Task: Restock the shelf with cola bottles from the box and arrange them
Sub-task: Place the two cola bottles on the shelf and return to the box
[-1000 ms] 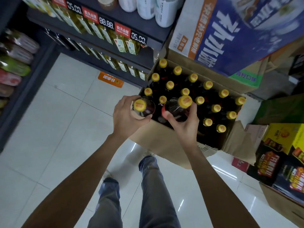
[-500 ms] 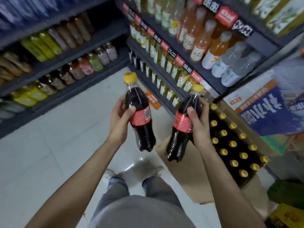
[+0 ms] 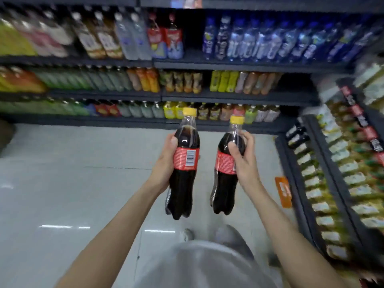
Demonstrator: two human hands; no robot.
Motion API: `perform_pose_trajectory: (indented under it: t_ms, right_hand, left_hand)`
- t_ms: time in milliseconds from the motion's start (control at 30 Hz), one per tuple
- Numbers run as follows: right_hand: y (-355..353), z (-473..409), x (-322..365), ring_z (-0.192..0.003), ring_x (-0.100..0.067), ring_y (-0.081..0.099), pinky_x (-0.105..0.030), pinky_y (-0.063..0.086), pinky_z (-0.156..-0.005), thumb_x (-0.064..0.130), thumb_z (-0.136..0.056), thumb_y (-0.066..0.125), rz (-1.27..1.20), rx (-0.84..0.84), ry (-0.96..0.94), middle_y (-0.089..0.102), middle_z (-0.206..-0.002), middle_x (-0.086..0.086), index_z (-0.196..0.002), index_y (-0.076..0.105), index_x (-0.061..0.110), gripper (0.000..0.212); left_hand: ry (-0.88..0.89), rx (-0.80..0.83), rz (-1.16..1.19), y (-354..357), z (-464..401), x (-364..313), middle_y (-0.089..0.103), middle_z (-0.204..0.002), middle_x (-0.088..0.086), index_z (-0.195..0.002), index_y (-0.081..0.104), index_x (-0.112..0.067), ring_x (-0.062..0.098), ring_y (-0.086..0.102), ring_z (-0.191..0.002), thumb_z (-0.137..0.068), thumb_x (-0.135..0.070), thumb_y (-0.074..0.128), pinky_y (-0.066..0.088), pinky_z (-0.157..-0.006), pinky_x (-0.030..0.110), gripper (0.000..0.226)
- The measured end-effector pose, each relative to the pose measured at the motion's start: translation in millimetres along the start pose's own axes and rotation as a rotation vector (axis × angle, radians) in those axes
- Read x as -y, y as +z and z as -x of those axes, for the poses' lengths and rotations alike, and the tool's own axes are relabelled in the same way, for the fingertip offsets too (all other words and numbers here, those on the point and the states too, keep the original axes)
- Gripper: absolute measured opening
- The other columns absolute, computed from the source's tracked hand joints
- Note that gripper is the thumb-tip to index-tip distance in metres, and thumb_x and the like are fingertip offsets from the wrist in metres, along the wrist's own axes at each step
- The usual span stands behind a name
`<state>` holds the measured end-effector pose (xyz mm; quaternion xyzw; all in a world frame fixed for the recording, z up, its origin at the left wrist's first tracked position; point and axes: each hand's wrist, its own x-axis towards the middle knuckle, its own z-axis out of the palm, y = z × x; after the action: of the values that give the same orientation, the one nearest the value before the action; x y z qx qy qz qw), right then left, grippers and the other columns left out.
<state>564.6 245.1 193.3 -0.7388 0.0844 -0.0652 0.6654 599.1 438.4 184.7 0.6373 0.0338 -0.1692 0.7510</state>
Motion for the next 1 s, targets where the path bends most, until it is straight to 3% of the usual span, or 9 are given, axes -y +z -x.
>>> perform_pose_trajectory:
  t_ms: [100,200,367,467,633,733,800,900,1000]
  right_hand:
    - [67.2,-51.0,17.9,-0.086,0.012,0.057,-0.011,0.047,-0.073,0.036,-0.085,0.052,0.023,0.136,-0.051,0.054,-0.104,0.014,-0.12,0.037,0.025,0.039]
    - [125.4,-108.0,35.2,-0.088,0.018,0.054,-0.006,0.043,-0.073,0.033,-0.088,0.054,0.067,0.201,-0.121,0.052,-0.105,0.018,-0.123,0.037,0.021,0.042]
    - [210.2,-217.0,69.4,-0.083,0.022,0.052,-0.001,0.04,-0.069,0.044,-0.081,0.055,0.093,0.277,-0.23,0.052,-0.1,0.022,-0.125,0.041,0.017,0.053]
    - [258.9,-291.2,100.4,-0.087,0.025,0.05,0.002,0.036,-0.075,0.048,-0.068,0.063,0.092,0.343,-0.313,0.053,-0.1,0.025,-0.12,0.043,0.024,0.06]
    - [329.2,-408.5,158.7,-0.097,0.026,0.046,0.003,0.032,-0.082,0.036,-0.063,0.082,0.138,0.4,-0.503,0.05,-0.108,0.031,-0.116,0.038,0.035,0.069]
    - [367.0,-472.3,190.2,-0.093,0.027,0.047,0.003,0.033,-0.079,0.022,-0.072,0.081,0.13,0.35,-0.589,0.048,-0.104,0.029,-0.117,0.038,0.029,0.063]
    - [390.9,-508.0,205.2,-0.091,0.018,0.052,-0.001,0.037,-0.08,0.021,-0.074,0.081,0.116,0.278,-0.642,0.052,-0.105,0.023,-0.119,0.04,0.022,0.061]
    - [422.5,-551.8,214.5,-0.108,-0.007,0.055,-0.023,0.044,-0.095,0.028,-0.073,0.08,0.093,0.172,-0.722,0.055,-0.114,0.007,-0.123,0.039,0.025,0.065]
    - [459.6,-592.7,211.2,-0.107,-0.017,0.056,-0.038,0.046,-0.096,0.032,-0.071,0.081,0.05,0.071,-0.74,0.056,-0.114,-0.001,-0.123,0.038,0.027,0.068]
  left_hand:
    - [0.074,-0.152,-0.112,-57.9,-29.2,-24.4,0.066,-0.104,0.013,-0.114,0.052,-0.033,0.033,0.066,-0.092,-0.081,-0.061,0.045,0.052,-0.082,0.049,0.044]
    - [0.164,-0.252,-0.185,-111.8,-68.7,-60.9,0.066,-0.094,-0.006,-0.105,0.052,-0.043,0.016,0.063,-0.084,-0.077,-0.059,0.051,0.05,-0.083,0.043,0.032]
    - [0.309,-0.295,-0.368,-201.0,-145.0,-128.3,0.067,-0.104,-0.005,-0.106,0.054,-0.042,0.017,0.066,-0.098,-0.061,-0.055,0.072,0.05,-0.093,0.041,0.051]
    - [0.422,-0.296,-0.523,-247.9,-199.1,-180.7,0.065,-0.109,-0.011,-0.111,0.051,-0.041,0.009,0.063,-0.104,-0.055,-0.051,0.079,0.047,-0.095,0.028,0.063]
    - [0.591,-0.367,-0.607,-308.4,-287.1,-274.7,0.062,-0.106,-0.023,-0.116,0.05,-0.04,-0.011,0.058,-0.099,-0.06,-0.046,0.081,0.041,-0.087,0.007,0.064]
    - [0.744,-0.475,-0.566,-342.9,-342.4,-318.6,0.06,-0.116,-0.013,-0.127,0.046,-0.028,-0.001,0.057,-0.109,-0.072,-0.042,0.076,0.043,-0.096,0.017,0.064]
    - [0.849,-0.576,-0.516,-362.2,-378.7,-337.8,0.056,-0.119,-0.014,-0.127,0.043,-0.027,0.001,0.054,-0.113,-0.076,-0.042,0.071,0.042,-0.098,0.02,0.06]
    - [0.977,-0.697,-0.439,-382.1,-431.2,-358.1,0.048,-0.12,-0.019,-0.127,0.038,-0.025,-0.01,0.048,-0.113,-0.08,-0.038,0.067,0.037,-0.097,0.012,0.058]
    - [1.037,-0.721,-0.325,-406.9,-489.7,-372.7,0.048,-0.118,-0.014,-0.128,0.039,-0.01,-0.009,0.049,-0.11,-0.082,-0.033,0.067,0.036,-0.096,0.012,0.059]
